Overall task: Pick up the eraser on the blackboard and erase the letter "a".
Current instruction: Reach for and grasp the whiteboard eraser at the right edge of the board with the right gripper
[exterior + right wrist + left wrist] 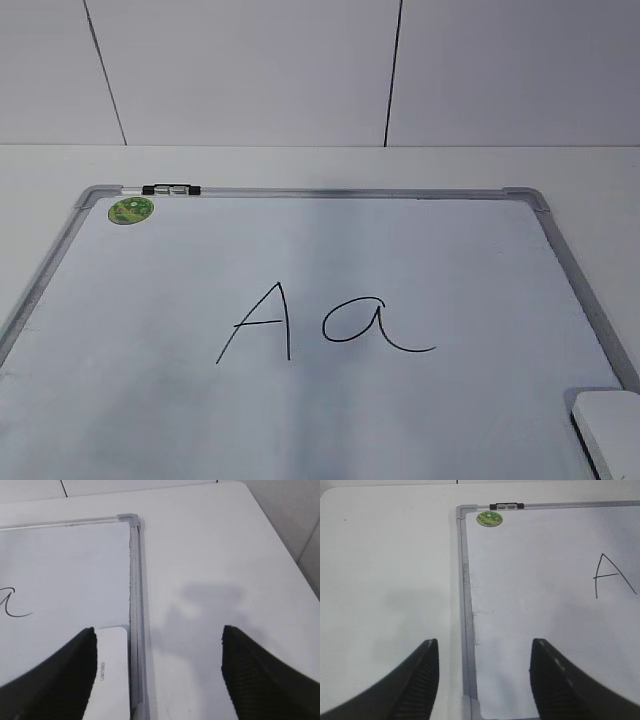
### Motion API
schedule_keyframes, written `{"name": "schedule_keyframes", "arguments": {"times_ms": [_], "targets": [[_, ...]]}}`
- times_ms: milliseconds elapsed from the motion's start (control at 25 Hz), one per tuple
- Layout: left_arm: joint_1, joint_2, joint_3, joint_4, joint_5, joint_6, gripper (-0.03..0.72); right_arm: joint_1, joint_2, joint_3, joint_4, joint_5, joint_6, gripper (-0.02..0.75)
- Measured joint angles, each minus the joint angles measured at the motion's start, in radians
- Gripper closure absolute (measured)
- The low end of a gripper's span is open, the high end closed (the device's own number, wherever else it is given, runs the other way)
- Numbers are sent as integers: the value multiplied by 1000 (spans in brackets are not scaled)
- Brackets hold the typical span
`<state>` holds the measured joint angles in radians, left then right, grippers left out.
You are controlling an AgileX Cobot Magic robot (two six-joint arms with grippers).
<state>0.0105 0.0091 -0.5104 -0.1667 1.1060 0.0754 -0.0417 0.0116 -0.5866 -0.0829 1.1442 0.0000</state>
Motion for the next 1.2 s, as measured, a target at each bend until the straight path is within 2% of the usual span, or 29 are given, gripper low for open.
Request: {"name": "schedule_keyframes", "arguments": {"times_ms": [360,480,640,840,1200], "targets": [[0,0,0,0,0,0,255,0,229,-200,83,-107,-5,146],[0,0,0,0,0,0,255,0,338,-266,129,-78,-29,141],[0,0,0,0,0,0,255,6,482,-339,205,-12,-43,76],[0,0,0,0,0,0,255,38,643,-357,266,104,-45,59],[0,0,0,0,0,0,255,64,823,-353,350,109,-34,64]]}}
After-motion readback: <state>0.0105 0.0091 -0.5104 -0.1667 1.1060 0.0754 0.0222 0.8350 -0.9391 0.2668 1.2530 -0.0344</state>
